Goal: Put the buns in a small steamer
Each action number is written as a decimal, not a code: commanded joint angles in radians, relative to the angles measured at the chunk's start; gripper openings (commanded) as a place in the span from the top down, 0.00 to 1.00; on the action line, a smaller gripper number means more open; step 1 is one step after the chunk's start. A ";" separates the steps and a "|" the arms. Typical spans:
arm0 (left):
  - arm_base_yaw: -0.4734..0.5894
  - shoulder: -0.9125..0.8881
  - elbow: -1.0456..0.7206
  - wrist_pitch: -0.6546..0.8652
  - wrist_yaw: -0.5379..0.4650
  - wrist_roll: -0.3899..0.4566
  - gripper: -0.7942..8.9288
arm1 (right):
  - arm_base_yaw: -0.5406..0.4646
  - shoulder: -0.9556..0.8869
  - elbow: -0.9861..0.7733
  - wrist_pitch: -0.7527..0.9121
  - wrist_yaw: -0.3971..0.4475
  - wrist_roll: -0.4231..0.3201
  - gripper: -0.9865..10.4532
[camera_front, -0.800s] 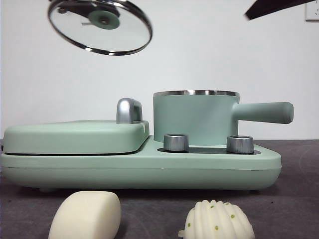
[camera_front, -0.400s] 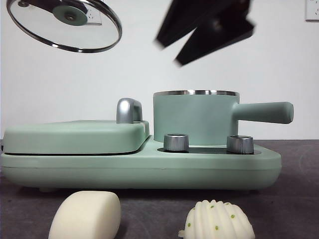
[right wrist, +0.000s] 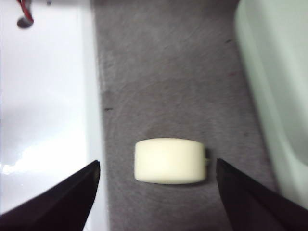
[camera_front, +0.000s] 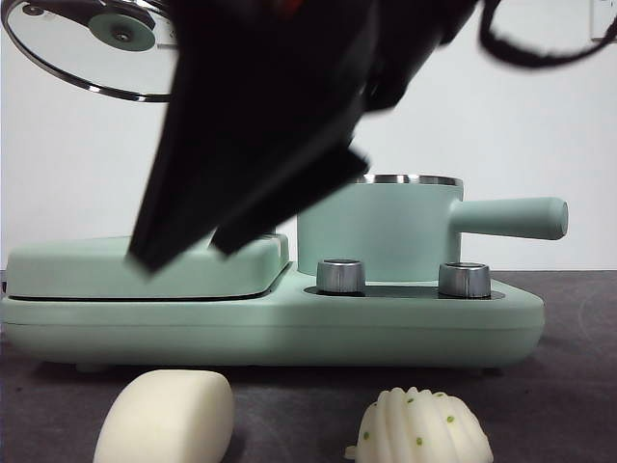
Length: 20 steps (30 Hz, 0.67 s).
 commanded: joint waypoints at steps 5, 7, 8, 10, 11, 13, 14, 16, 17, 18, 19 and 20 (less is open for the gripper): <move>-0.003 -0.003 0.013 0.031 0.000 0.008 0.91 | 0.039 0.138 0.019 0.054 0.046 -0.004 0.57; -0.003 -0.003 0.013 0.031 0.000 0.014 0.91 | 0.041 0.168 0.019 0.076 0.074 -0.004 0.55; -0.003 -0.003 0.013 0.031 0.000 0.015 0.91 | 0.041 0.180 0.019 0.087 0.083 -0.004 0.54; -0.003 -0.003 0.013 0.031 0.000 0.015 0.91 | 0.041 0.203 0.019 0.108 0.093 -0.004 0.53; -0.003 -0.003 0.013 0.031 0.000 0.015 0.91 | 0.041 0.212 0.019 0.118 0.093 -0.003 0.53; -0.003 -0.003 0.013 0.031 0.000 0.015 0.91 | 0.041 0.227 0.019 0.129 0.093 -0.003 0.53; -0.003 -0.003 0.013 0.031 0.000 0.015 0.91 | 0.041 0.235 0.019 0.131 0.093 -0.003 0.53; -0.003 -0.003 0.013 0.031 0.000 0.017 0.91 | 0.041 0.243 0.019 0.130 0.093 0.005 0.55; -0.003 -0.003 0.013 0.031 0.000 0.022 0.91 | 0.041 0.245 0.019 0.128 0.092 0.006 0.57; -0.003 -0.003 0.013 0.031 0.000 0.023 0.91 | 0.041 0.245 0.019 0.125 0.091 0.008 0.59; -0.003 -0.003 0.013 0.031 0.000 0.023 0.91 | 0.041 0.245 0.019 0.121 0.090 0.013 0.62; -0.003 -0.003 0.013 0.031 0.000 0.023 0.91 | 0.041 0.245 0.019 0.117 0.091 0.021 0.64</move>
